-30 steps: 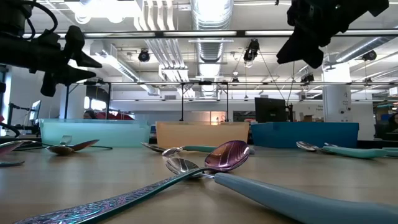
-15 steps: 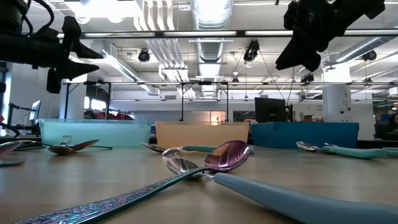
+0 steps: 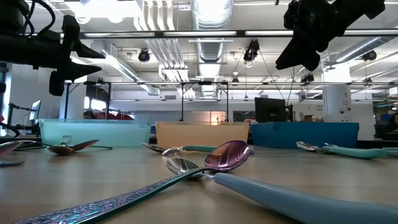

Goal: Sort silverware by color (type)
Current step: Put the light blue spoon into the blue bin

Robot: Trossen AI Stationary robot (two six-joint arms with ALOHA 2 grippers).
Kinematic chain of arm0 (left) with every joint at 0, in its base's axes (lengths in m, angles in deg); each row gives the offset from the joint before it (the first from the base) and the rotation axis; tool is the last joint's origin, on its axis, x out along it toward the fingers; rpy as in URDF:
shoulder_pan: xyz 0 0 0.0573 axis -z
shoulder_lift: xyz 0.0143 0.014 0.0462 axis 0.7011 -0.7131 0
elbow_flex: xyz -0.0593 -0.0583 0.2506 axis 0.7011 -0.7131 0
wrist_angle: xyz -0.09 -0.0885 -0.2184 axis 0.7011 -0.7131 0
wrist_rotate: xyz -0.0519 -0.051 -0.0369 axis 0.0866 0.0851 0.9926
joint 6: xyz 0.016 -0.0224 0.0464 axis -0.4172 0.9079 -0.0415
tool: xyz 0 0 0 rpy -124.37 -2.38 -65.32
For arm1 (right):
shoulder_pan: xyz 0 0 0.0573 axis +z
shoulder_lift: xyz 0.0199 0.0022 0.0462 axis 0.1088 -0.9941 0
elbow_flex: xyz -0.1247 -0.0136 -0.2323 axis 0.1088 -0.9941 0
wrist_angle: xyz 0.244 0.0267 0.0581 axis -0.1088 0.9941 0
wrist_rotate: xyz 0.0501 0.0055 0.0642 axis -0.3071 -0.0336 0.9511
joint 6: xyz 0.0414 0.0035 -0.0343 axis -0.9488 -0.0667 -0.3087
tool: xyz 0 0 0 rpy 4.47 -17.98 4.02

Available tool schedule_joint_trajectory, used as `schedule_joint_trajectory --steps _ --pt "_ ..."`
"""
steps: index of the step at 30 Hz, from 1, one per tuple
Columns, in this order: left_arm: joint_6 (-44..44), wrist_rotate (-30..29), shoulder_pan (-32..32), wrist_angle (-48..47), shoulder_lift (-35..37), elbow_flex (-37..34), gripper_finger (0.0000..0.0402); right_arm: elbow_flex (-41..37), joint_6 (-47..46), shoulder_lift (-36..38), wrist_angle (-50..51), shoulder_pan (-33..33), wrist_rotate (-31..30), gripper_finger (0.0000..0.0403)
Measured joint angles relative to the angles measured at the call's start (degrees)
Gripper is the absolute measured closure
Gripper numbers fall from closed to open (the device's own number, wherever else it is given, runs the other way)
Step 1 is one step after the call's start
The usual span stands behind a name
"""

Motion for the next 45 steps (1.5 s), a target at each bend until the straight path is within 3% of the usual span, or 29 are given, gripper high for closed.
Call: schedule_joint_trajectory --steps 6,11,17,23,25,31,39,45 --pt "-0.19 -9.96 -0.08 1.13 -0.81 0.00 0.0256 0.00 -0.20 -0.35 0.02 0.00 0.00 0.0330" --pt "1.08 -5.32 -0.05 1.57 -1.15 0.00 0.0256 0.00 -0.83 -0.81 0.18 0.00 0.00 0.0330" --pt "0.92 -5.35 -0.08 0.81 -2.66 0.00 0.0256 0.00 -1.09 -0.76 0.28 0.00 0.01 0.0330" --pt "-2.18 -12.01 -0.40 2.46 -3.89 0.00 0.0256 -0.02 -1.47 -1.07 0.30 0.00 0.02 0.0330" --pt "-2.33 -9.17 -0.43 5.17 -3.89 0.00 0.0256 -0.02 -1.68 -1.05 0.24 0.00 0.00 0.0330" --pt "-5.04 8.14 -0.40 12.88 -6.11 0.20 0.0256 -0.02 -1.77 -1.11 0.02 0.00 0.02 0.0330" --pt "-5.85 16.86 -0.34 10.29 -17.85 7.06 0.0256 -0.02 -3.20 -1.61 -1.09 0.00 0.50 0.0330" --pt "-6.71 17.12 -0.26 -2.18 -29.10 15.79 0.0256 3.02 -3.35 -4.96 -0.26 0.00 2.08 0.0330"
